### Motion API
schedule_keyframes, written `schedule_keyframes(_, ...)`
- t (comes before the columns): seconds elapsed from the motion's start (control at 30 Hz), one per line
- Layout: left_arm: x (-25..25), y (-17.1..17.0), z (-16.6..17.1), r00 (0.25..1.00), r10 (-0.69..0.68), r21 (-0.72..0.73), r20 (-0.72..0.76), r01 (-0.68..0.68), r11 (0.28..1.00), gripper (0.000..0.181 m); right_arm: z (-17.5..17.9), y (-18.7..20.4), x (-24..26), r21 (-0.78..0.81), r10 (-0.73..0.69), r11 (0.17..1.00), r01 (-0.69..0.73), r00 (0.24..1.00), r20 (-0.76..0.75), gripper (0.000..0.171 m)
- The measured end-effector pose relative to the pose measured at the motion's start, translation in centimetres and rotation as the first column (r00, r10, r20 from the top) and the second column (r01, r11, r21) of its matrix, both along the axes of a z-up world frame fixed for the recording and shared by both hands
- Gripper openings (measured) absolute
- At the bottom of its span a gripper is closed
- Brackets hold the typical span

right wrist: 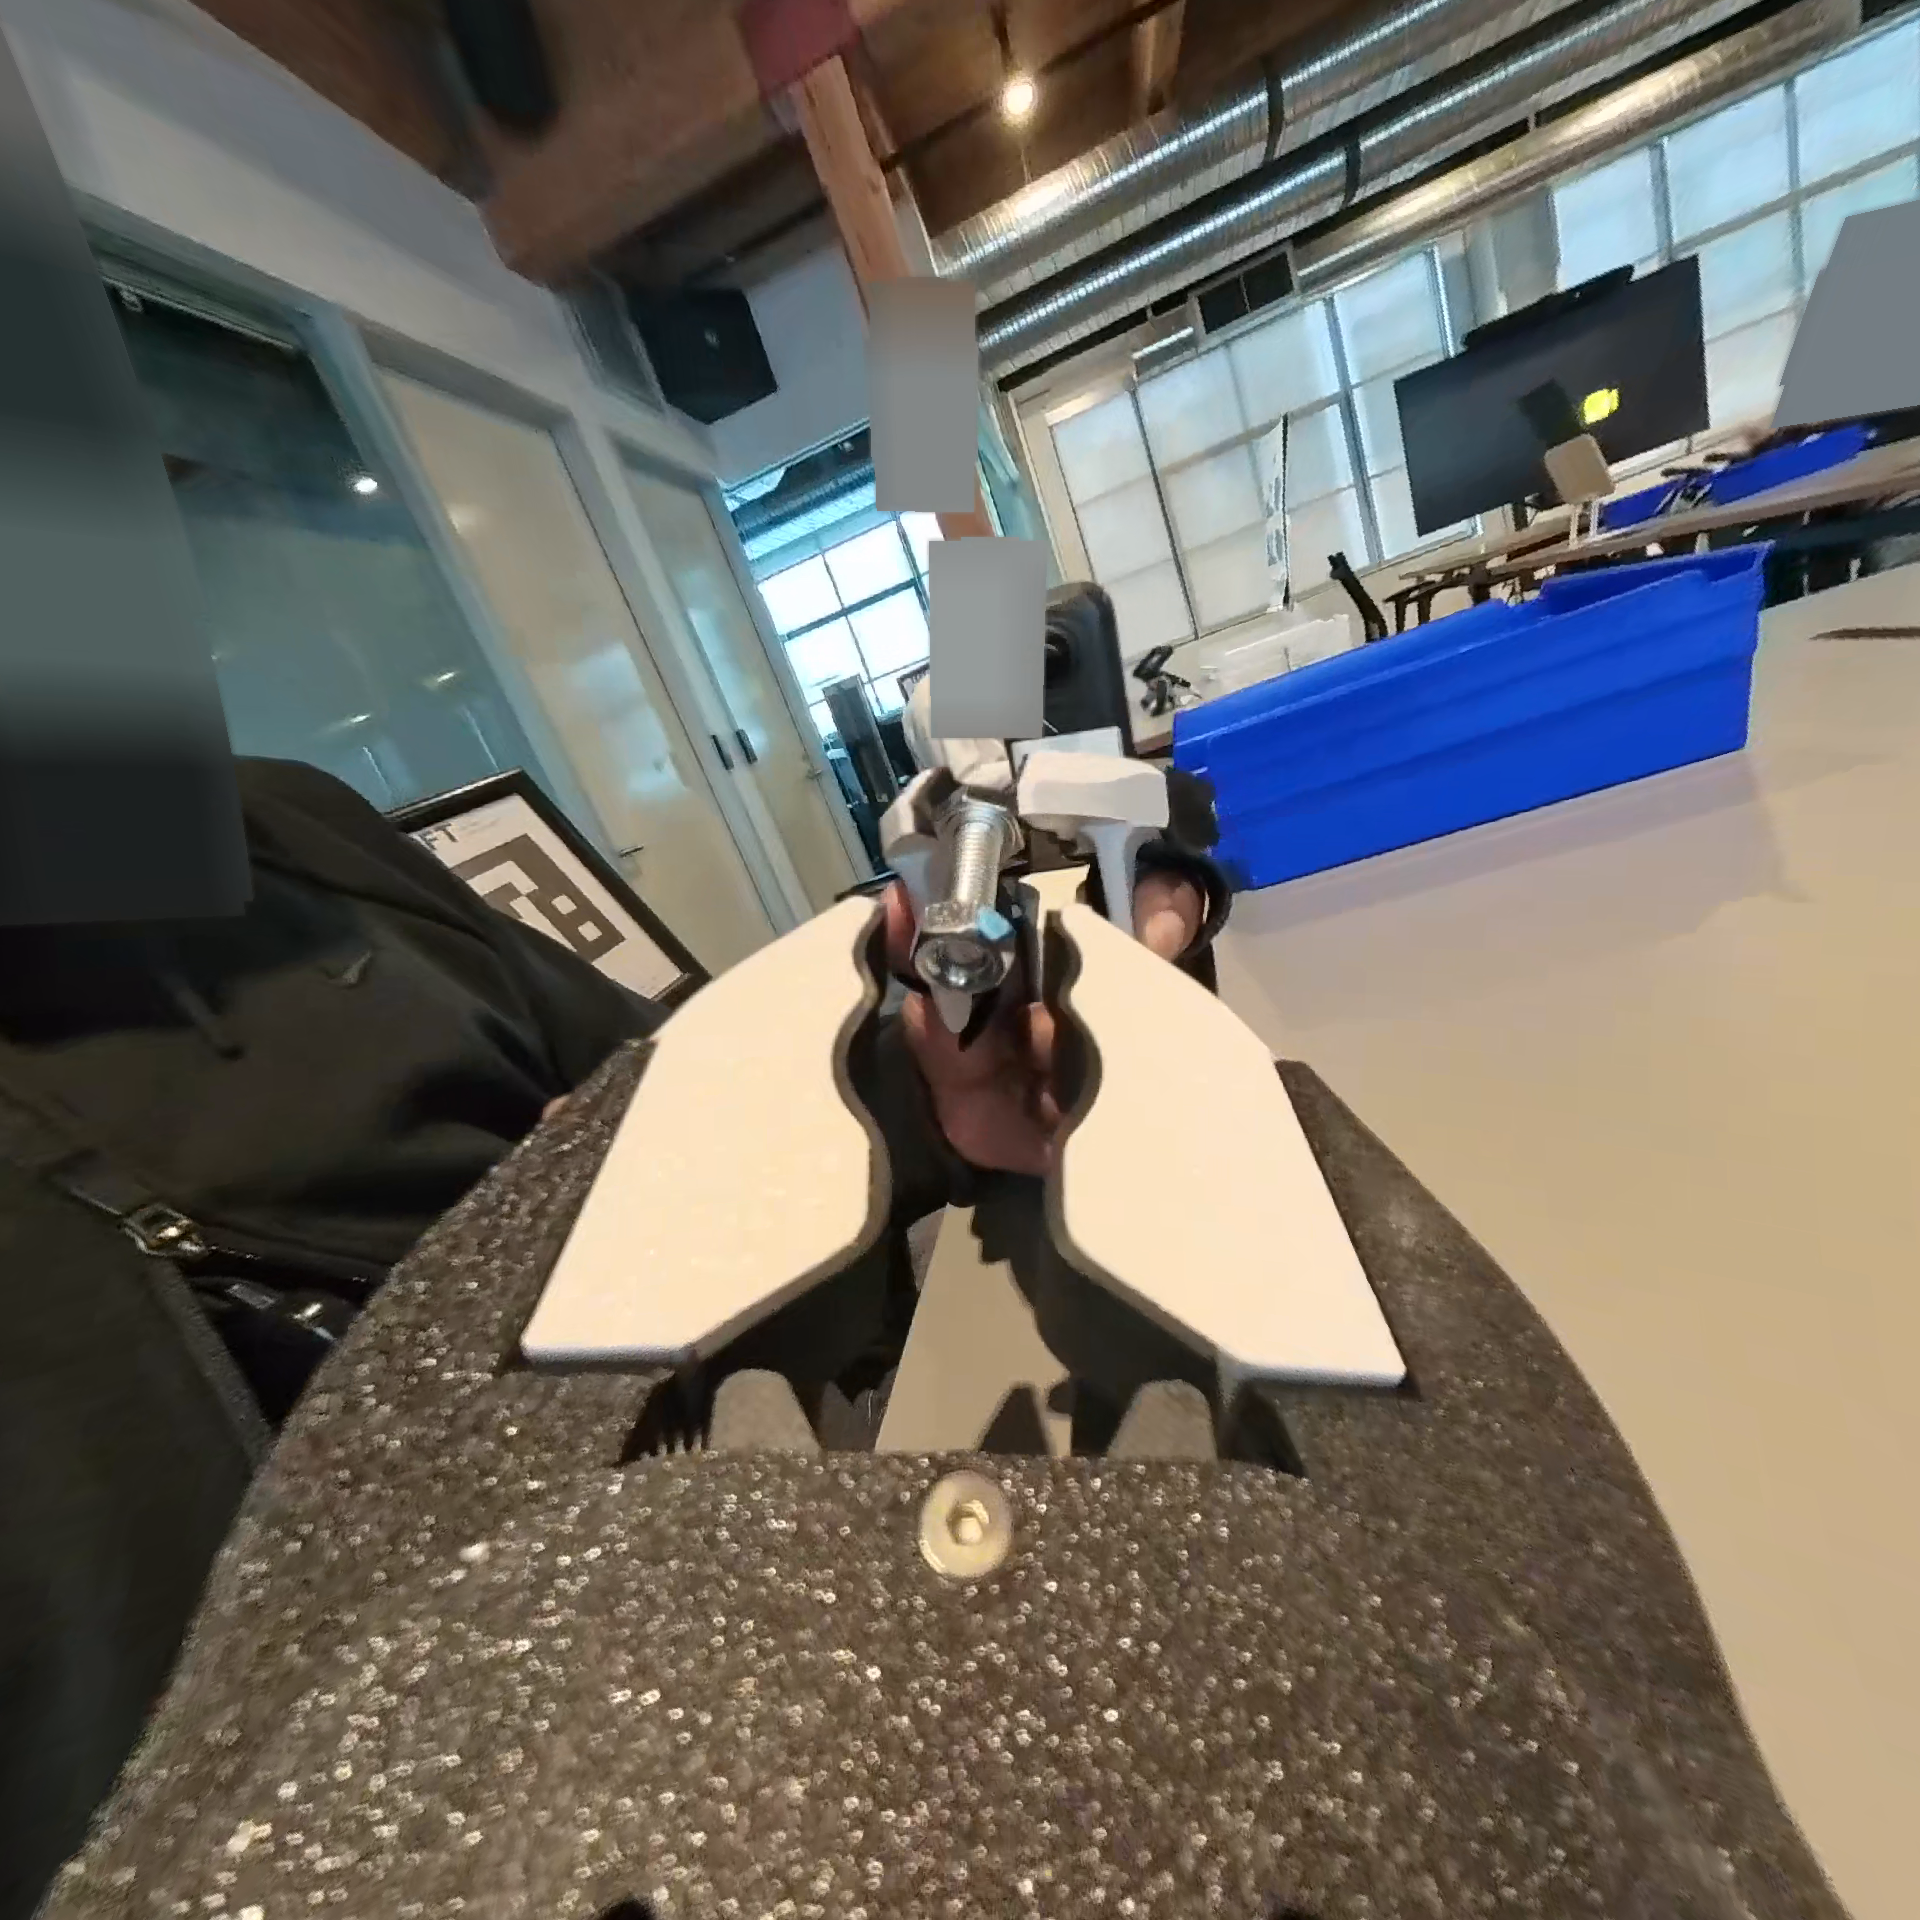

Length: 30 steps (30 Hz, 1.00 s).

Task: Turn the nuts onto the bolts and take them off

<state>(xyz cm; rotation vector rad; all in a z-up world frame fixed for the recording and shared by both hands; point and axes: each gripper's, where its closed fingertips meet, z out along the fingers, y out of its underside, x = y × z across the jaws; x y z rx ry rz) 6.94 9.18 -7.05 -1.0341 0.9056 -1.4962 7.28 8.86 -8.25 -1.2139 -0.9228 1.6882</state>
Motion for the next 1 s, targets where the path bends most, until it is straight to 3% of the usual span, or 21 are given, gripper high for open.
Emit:
schedule_keyframes(0.27, -0.18, 0.17, 0.07, 1.000, -0.002, -0.021, 0.011, 0.002, 1.000, 0.017, -0.31, -0.03, -0.24, 0.046, -0.039, 0.998, 0.037, 0.999, 0.028, 0.018)
schedule_keyframes(0.4, -0.24, 0.86, -0.38, 1.000, -0.019, -0.099, 0.010, 0.020, 0.995, 0.017, -0.71, 0.65, -0.25, 0.270, -0.231, 0.941, 0.204, 0.970, 0.073, 0.018)
schedule_keyframes(0.53, -0.43, 0.88, -0.45, 0.997, -0.066, -0.141, 0.031, 0.069, 0.988, 0.016, -0.96, 0.74, -0.42, 0.604, -0.470, 0.720, 0.340, 0.881, 0.064, 0.018)
schedule_keyframes(0.63, -0.50, 0.91, -0.51, 0.995, -0.093, -0.165, 0.040, 0.099, 0.981, 0.017, -1.01, 0.73, -0.47, 0.746, -0.571, 0.554, 0.369, 0.820, 0.019, 0.018)
schedule_keyframes(1.0, -0.67, 0.56, -0.40, 0.976, -0.203, -0.245, 0.083, 0.217, 0.945, 0.017, -0.72, -0.02, -0.61, 0.936, -0.716, 0.121, 0.332, 0.682, -0.149, 0.017)
